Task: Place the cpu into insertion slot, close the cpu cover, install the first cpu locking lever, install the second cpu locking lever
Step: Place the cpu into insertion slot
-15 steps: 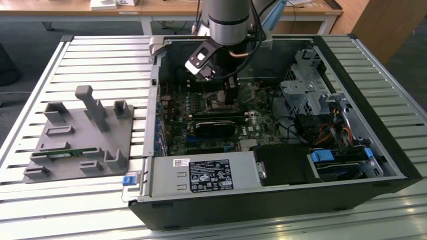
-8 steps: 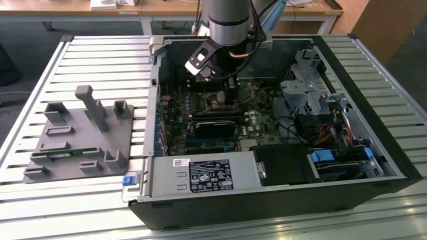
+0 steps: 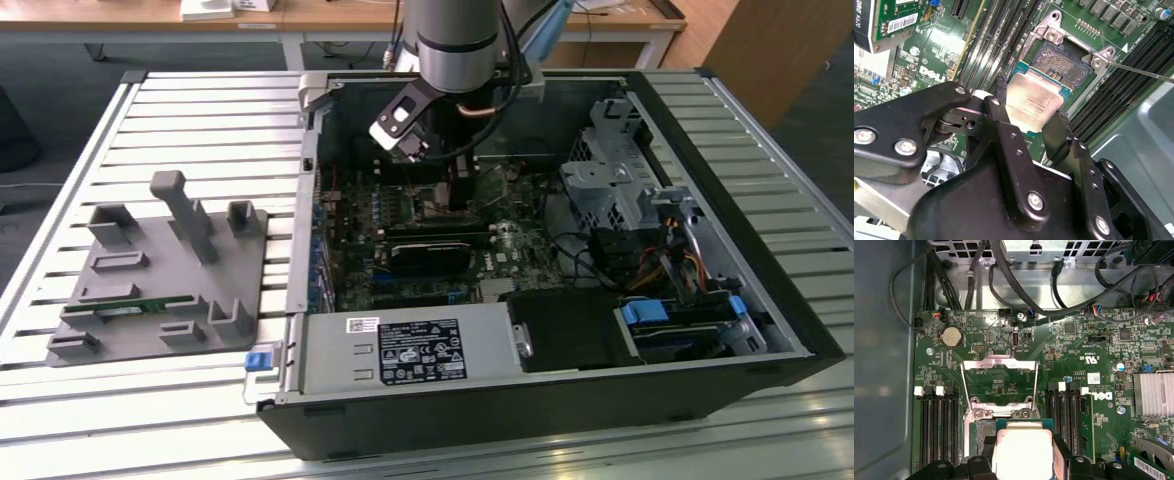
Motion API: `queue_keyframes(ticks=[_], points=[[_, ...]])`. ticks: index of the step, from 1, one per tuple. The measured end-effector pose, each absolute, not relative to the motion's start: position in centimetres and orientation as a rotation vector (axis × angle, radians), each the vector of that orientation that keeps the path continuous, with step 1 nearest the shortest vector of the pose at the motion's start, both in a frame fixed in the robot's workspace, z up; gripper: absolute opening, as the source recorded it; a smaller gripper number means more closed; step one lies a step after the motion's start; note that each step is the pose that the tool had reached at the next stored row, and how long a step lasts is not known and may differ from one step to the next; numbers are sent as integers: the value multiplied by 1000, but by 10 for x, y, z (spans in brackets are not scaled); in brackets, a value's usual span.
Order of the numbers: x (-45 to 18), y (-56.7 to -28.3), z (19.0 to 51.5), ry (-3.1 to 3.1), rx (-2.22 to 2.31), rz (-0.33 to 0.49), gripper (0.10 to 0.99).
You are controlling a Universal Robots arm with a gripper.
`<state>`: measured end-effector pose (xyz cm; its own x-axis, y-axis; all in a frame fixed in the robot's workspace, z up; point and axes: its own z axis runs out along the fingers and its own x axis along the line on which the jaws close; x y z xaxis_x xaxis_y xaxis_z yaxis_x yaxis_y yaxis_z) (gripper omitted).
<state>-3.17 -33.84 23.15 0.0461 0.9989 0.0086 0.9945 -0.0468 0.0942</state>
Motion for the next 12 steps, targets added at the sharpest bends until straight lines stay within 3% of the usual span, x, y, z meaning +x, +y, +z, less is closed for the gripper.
queue_keyframes(ticks=[12], points=[[-32,-338,227,2126,2227,108,533]])
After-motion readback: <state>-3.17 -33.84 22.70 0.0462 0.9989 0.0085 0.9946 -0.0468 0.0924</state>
